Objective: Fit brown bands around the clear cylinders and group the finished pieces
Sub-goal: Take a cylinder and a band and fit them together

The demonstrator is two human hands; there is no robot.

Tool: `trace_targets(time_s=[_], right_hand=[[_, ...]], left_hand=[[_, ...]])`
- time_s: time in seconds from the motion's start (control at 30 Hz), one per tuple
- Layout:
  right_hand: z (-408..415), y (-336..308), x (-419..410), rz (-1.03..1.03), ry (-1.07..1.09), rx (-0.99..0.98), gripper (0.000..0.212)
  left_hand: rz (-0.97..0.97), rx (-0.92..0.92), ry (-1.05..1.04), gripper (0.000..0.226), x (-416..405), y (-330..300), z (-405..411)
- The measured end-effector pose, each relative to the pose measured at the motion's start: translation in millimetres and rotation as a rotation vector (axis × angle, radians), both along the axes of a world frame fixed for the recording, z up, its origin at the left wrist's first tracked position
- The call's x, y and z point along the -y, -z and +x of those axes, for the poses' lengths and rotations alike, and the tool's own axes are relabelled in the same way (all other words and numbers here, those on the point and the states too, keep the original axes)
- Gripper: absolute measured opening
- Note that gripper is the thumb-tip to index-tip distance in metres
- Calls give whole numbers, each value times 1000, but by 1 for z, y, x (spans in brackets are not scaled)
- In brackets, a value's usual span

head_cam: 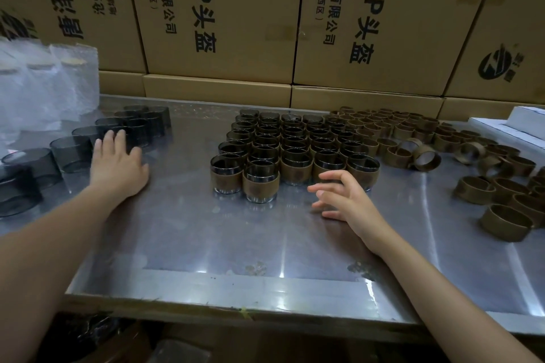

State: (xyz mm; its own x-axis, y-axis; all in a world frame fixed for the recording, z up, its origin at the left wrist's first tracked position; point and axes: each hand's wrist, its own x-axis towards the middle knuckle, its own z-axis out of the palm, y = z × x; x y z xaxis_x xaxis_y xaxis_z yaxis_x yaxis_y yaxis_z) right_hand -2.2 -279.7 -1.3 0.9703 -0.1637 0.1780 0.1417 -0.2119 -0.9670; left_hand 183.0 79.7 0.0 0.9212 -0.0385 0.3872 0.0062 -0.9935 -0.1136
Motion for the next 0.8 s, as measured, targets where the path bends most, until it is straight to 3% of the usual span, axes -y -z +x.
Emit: trace_targets(time_s=[0.13, 0.27, 0.43, 0.63, 0.7, 0.8], right_hand=[[3, 1, 1, 3, 13, -2, 20], [4, 0, 1, 8, 16, -6, 19], [4, 0, 1, 18, 18, -9, 18], [3, 0, 1, 1, 24, -20, 17], [3, 0, 0, -16, 24, -25, 18], [3, -1, -1, -34, 28, -31, 17]], left_hand=[[105, -125, -87, 46, -7, -11, 16], [85, -93, -86, 46, -6, -17, 20], [-291, -125, -94, 48, 15, -12, 5], [-392, -49, 122, 36, 20, -7, -39], [-554, 55, 243, 24, 19, -13, -52], [-980, 68, 340, 17, 21, -27, -72]])
